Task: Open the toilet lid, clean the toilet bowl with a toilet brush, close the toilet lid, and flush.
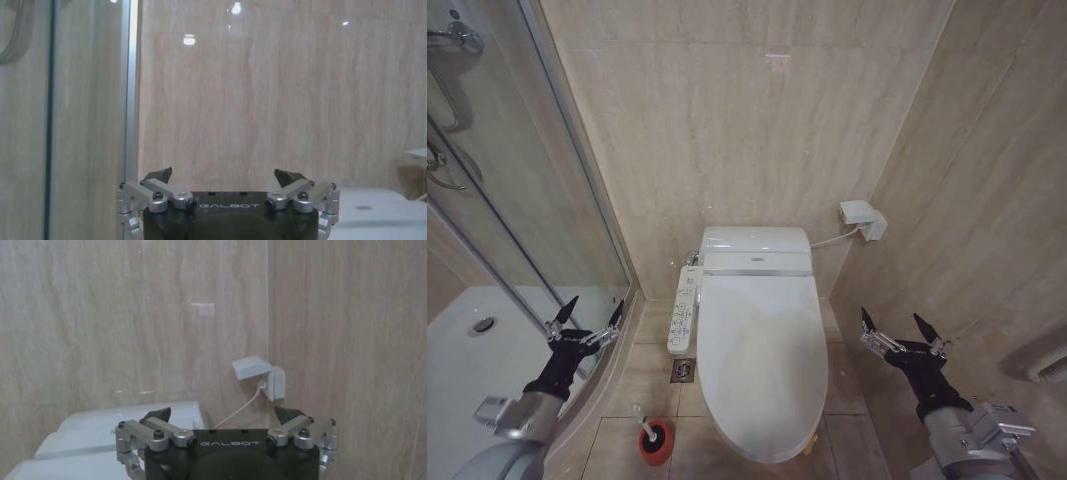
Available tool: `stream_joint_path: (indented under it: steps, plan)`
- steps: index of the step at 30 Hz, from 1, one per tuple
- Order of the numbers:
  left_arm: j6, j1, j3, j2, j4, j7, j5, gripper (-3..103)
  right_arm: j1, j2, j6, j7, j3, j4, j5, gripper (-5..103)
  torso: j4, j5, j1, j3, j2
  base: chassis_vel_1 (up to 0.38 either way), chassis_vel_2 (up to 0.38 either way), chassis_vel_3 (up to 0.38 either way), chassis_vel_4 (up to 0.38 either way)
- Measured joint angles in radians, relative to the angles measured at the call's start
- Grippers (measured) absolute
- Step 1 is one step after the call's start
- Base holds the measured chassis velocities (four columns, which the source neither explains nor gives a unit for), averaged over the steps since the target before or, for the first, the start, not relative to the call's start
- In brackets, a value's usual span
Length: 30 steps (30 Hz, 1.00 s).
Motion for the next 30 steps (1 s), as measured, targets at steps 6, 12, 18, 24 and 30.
stream_joint_path:
  steps: [6,12,18,24,30]
  plan:
    - [-0.038,-0.115,0.061,0.09,0.147,0.015,-0.082,100,0.0,0.0,0.0,0.0,0.0,0.0,0.0,100,0.0009,-0.0003,0.0,0.0,0.0,0.0,0.0,0.0,0.0]
    - [-0.079,-0.242,0.147,0.198,0.308,0.06,-0.168,100,0.0,0.0,0.0,0.0,0.0,0.0,0.0,100,0.0009,-0.0004,0.0,0.0,0.0,0.0,0.0,0.0,0.0]
    - [-0.089,-0.283,0.193,0.241,0.362,0.114,-0.187,99,0.0,0.0,0.0,0.0,0.0,0.0,0.0,100,0.0008,-0.0005,0.0,0.0,0.0,0.0,0.0,0.0,0.0]
    - [-0.102,-0.294,0.216,0.254,0.379,0.177,-0.196,100,0.0,0.0,0.0,0.0,0.0,0.0,0.0,100,0.0007,-0.0001,0.0,0.0,0.0,0.0,0.0,0.0,0.0]
    - [-0.119,-0.27,0.217,0.237,0.367,0.192,-0.188,100,0.0,0.0,0.0,0.0,0.0,0.0,0.0,100,0.0009,-0.0002,0.0,0.0,0.0,0.0,0.0,0.0,0.0]
